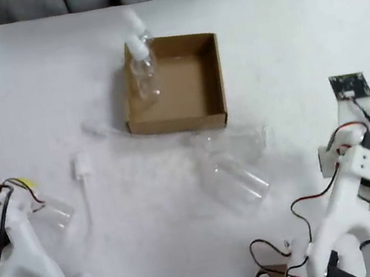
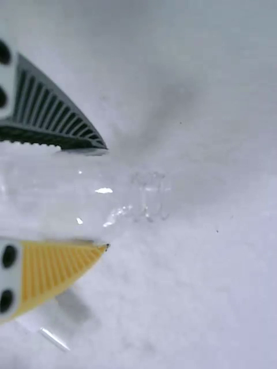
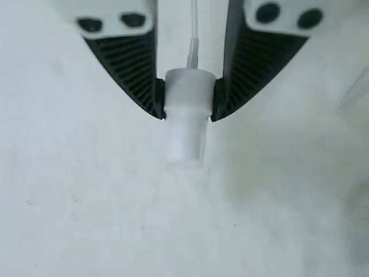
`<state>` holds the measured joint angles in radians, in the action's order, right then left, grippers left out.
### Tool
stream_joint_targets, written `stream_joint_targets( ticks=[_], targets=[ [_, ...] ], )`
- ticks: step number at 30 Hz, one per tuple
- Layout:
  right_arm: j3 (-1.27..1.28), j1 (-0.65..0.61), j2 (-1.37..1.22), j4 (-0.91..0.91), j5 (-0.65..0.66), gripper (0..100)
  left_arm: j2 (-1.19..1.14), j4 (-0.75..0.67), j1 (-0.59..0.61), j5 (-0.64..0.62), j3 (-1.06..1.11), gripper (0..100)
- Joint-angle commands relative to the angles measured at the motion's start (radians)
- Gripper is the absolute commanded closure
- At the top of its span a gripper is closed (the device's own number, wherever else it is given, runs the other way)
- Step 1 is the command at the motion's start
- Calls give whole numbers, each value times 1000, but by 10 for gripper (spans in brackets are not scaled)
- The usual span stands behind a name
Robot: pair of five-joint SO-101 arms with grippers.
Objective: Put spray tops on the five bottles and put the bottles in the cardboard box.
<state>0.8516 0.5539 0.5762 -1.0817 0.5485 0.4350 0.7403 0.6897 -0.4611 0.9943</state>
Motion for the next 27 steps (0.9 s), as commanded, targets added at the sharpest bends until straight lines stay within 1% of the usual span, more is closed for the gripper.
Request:
stream_joint_targets(
  ticks=[1,4,9,11,15,17,20,23,25,27],
  targets=[
    [48,13,10,124,6,977,2,-28,-10,6,-17,980],
    [44,13,-24,139,3,957,2,-28,-10,6,-17,980],
    [37,5,-62,139,3,808,2,-28,-10,6,-17,980],
    [6,5,-62,130,-6,789,2,-28,-10,6,-17,980],
    [-97,12,-50,50,-84,787,2,-28,-10,6,-15,980],
    [-155,13,-38,-30,-77,790,2,-26,-10,6,-15,980],
    [-210,31,-2,-162,-23,800,2,-26,-8,6,-15,980],
    [-236,94,61,-246,-5,876,2,-26,-8,6,-15,980],
    [-233,147,110,-248,-3,926,2,-26,-8,6,-15,980],
    [-232,199,143,-248,-2,943,2,-26,-8,6,-15,980]
  ],
)
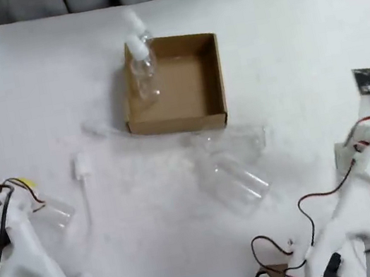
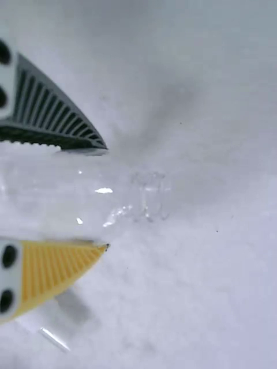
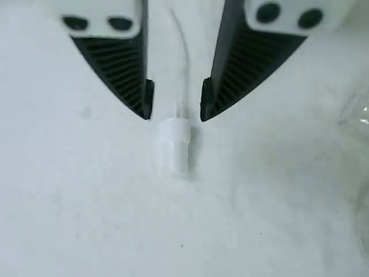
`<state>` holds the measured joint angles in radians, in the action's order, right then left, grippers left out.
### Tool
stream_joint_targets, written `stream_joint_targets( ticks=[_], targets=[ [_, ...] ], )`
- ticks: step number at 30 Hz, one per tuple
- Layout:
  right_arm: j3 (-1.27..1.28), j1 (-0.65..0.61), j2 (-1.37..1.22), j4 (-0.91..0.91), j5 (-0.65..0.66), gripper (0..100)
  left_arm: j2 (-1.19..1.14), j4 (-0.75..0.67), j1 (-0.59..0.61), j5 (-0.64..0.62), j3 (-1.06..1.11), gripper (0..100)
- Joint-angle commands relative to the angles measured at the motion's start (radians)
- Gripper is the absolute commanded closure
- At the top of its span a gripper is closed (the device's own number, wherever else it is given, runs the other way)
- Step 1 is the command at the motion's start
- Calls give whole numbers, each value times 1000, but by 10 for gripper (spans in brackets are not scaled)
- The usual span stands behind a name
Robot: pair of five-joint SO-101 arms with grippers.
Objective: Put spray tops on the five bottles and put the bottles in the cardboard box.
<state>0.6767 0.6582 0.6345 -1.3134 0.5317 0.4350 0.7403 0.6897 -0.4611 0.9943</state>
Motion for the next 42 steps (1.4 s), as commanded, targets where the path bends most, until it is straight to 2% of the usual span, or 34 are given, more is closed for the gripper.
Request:
stream_joint_targets(
  ticks=[1,5,7,13,21,27,42],
  targets=[
    [-51,124,96,-16,17,939,2,-26,-8,6,-15,980],
    [14,209,87,-10,149,919,2,-26,-8,6,-15,980],
    [41,220,59,4,170,920,2,-26,-8,6,-15,980],
    [49,166,-59,97,54,917,2,-26,-10,6,-15,980],
    [48,54,-240,219,46,916,1,-26,-10,6,-15,980],
    [43,47,-369,286,52,828,1,-26,-10,6,-15,980],
    [5,47,-501,283,55,861,1,-29,-10,6,-15,980]
  ],
)
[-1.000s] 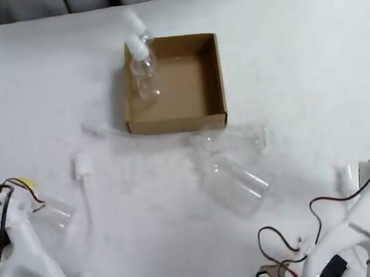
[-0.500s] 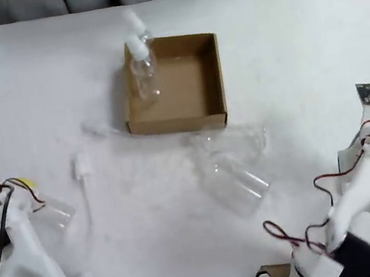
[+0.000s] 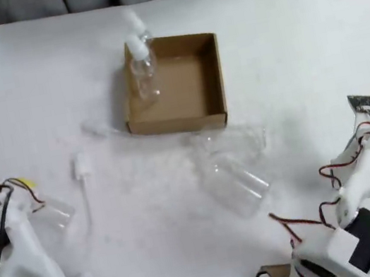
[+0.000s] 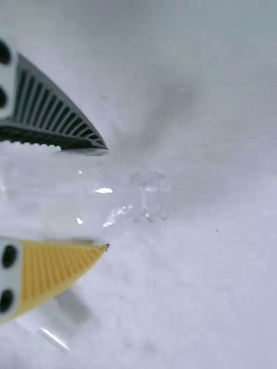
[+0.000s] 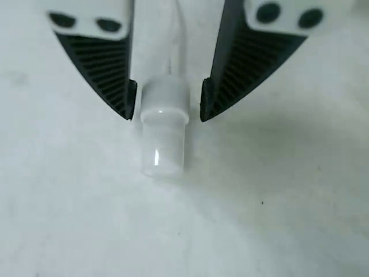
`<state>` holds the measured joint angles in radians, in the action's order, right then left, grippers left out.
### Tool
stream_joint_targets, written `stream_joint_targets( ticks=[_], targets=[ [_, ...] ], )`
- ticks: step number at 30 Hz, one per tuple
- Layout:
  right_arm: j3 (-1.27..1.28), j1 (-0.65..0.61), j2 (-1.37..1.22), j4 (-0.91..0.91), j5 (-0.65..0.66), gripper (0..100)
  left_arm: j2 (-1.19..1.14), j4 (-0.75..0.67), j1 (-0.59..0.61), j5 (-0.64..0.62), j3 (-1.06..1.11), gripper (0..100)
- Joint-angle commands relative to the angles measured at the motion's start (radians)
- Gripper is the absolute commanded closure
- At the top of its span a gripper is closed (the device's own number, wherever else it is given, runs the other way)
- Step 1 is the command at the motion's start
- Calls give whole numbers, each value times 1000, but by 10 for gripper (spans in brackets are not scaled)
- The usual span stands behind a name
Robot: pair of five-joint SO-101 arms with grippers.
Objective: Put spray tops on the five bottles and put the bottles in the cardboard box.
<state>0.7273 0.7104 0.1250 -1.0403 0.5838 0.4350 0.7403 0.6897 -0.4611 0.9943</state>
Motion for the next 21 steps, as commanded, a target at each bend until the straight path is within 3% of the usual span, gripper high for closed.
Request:
stream_joint_targets(
  ticks=[1,4,9,15,21],
  targets=[
    [-46,-2,8,12,3,882,1,-29,-10,6,-15,980],
    [-64,-5,7,10,3,983,1,-29,-10,6,-15,980],
    [-106,5,10,-24,3,986,1,-29,-10,6,-15,980],
    [-265,38,10,-311,6,982,1,-32,-10,6,-15,980],
    [-333,54,38,-558,192,982,2,-32,-53,6,-34,980]
  ],
)
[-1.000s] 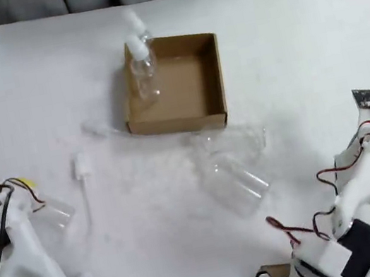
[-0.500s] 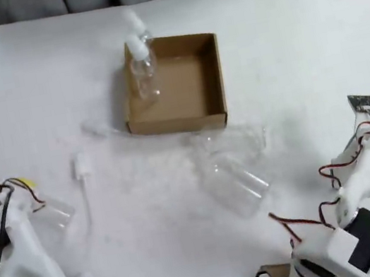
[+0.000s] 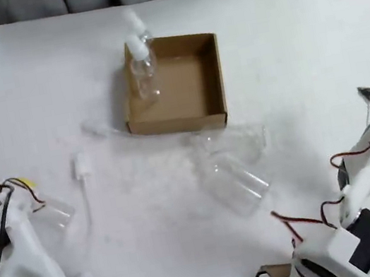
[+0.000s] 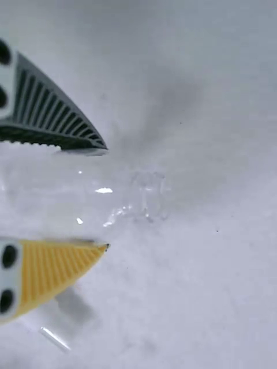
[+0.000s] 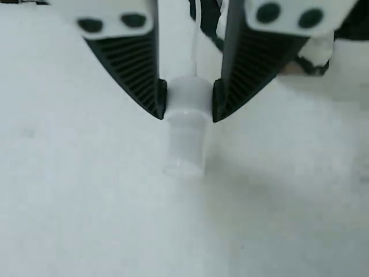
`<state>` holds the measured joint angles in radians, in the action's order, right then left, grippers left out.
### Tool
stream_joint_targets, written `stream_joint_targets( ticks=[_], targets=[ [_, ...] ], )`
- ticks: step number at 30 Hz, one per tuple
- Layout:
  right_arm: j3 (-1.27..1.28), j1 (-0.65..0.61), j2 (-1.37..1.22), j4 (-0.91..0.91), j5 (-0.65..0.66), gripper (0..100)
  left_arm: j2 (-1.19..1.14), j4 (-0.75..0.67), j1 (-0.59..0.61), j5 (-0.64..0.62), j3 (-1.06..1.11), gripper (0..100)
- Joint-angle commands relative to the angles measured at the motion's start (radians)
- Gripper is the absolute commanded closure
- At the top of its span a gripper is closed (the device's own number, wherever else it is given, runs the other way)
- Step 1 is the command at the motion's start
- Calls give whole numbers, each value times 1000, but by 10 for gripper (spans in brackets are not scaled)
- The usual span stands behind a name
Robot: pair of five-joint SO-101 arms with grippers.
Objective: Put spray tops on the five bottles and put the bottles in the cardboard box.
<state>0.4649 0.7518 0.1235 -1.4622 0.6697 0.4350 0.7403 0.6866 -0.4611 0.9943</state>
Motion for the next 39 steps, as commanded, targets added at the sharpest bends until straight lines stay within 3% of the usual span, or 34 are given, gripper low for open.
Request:
stream_joint_targets(
  ticks=[1,5,11,19,30,33,37,39],
  targets=[
    [-71,27,59,-156,120,982,2,-26,-61,6,-41,980],
    [-55,87,180,-197,137,982,2,-25,-125,6,-72,980],
    [176,108,404,-153,219,982,44,6,-219,6,-106,980],
    [256,90,604,-51,141,983,335,130,-444,6,-101,980],
    [298,-278,684,94,-153,981,676,140,-938,8,-92,980],
    [316,-351,719,133,-247,981,753,137,-1007,31,-41,980],
    [339,-423,789,199,-331,982,857,112,-1033,212,57,980],
    [354,-461,834,234,-359,981,908,64,-1027,238,120,980]
  ],
)
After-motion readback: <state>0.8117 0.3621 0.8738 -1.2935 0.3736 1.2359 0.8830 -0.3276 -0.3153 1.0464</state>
